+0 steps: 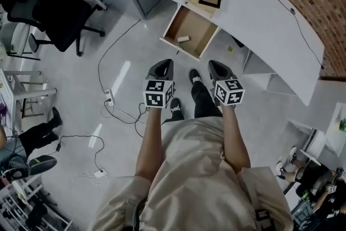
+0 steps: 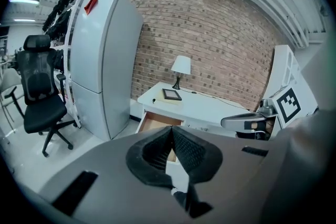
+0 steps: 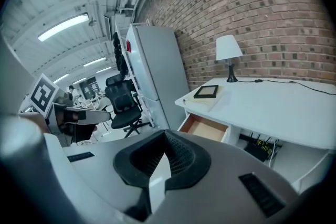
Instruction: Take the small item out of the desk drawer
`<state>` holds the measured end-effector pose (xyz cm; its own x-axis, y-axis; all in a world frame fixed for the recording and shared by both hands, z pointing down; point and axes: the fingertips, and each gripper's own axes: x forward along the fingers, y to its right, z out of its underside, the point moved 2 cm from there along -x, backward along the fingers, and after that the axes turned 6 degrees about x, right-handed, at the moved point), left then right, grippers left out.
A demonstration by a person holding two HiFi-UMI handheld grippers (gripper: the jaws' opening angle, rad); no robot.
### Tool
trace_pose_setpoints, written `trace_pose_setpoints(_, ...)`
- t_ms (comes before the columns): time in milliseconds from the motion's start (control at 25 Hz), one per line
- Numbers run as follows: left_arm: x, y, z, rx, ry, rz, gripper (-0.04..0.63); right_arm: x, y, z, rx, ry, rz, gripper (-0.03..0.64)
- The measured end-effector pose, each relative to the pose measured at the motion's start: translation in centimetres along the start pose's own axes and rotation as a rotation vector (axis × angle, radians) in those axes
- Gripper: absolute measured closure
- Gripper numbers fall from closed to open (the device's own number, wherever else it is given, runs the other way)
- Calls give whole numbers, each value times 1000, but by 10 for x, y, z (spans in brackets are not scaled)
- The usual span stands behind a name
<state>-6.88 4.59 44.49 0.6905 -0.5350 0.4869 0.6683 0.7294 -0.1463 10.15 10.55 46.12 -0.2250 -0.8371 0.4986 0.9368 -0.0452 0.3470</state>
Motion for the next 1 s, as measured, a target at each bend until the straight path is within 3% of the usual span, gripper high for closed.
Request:
trace_pose_setpoints(280, 39, -18, -22, -77, -14, -62, 578, 52, 14, -37, -35, -46, -111, 592)
trace_pose_setpoints(560, 71, -26, -34, -96, -36, -116, 578, 98, 47, -61, -29, -85, -163, 592)
trace_pose_setpoints(800, 92, -36, -21, -74, -110, -116, 578, 138, 53, -66, -82, -149, -225, 592)
trace_pose_setpoints(1000, 106, -47, -9, -121, -144, -145, 578, 174, 58, -55, -137, -232, -289, 592)
